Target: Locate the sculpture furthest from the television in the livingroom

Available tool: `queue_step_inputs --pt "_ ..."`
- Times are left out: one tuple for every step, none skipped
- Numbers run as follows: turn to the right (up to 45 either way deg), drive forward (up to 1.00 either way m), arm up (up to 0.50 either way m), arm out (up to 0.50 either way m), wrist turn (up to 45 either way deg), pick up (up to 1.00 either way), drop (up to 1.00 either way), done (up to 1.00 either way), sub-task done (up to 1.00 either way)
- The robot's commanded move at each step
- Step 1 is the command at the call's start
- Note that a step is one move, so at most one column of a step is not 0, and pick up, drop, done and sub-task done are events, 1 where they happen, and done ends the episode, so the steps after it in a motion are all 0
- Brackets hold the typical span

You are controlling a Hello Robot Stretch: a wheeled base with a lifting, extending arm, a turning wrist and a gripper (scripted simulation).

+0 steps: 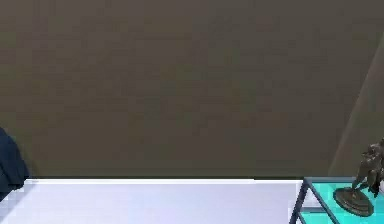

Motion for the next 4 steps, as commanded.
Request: queue_step_inputs --pt "-45.0 0.00 0.00 0.00 0.0 0.00 0.00 0.00 0.00" --pt "-45.0 0.00 0.00 0.00 0.0 0.00 0.00 0.00 0.00" --pt "-45.0 0.00 0.00 0.00 0.0 0.00 0.00 0.00 0.00" --pt "-3.0 0.00 0.00 0.00 0.0 0.00 0.00 0.00 0.00"
